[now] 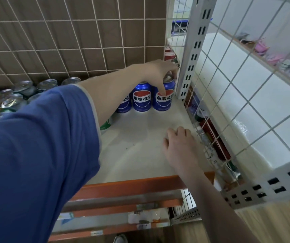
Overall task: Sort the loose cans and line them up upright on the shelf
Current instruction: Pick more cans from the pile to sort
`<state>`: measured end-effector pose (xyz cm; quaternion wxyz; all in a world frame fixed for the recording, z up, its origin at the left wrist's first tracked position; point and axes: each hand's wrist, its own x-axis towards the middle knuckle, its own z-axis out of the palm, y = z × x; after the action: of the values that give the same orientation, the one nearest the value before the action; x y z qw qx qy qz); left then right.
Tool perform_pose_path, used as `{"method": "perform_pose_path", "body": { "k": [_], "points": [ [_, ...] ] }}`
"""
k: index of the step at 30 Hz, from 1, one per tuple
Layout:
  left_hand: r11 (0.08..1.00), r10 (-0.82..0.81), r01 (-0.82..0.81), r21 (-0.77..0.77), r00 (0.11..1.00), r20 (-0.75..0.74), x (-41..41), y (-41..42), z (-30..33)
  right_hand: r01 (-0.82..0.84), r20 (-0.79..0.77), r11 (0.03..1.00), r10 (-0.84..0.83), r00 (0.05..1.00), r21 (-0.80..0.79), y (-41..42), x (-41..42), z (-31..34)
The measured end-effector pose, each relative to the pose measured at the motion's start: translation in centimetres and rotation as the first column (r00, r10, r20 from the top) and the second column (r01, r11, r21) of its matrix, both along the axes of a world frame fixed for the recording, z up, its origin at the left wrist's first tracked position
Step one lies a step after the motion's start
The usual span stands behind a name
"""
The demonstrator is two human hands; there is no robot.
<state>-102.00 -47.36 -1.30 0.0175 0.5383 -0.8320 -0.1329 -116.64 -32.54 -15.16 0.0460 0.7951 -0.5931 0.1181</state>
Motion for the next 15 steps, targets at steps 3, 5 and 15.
{"method": "perform_pose_path", "body": {
  "k": [3,5,15],
  "points": [
    [1.0,0.008,-0.008,0.008,1.0,-0.012,0.25,-0.05,-0.29,0.026,-0.023,1.0,-0.026,0.999,-0.009,-0.01,0.26,-0.11],
    [1.0,0.009,-0.009,0.013,1.0,-0.003,0.26,-0.04,-0.31,0.031,-0.021,0.999,-0.032,0.999,-0.014,-0.01,0.28,-0.08],
    [1.0,0.007,-0.006,0.019,0.999,-0.037,0.38,-0.12,-0.7,-0.009,0.008,0.998,0.009,1.0,0.055,0.29,0.0,0.49]
  ]
}}
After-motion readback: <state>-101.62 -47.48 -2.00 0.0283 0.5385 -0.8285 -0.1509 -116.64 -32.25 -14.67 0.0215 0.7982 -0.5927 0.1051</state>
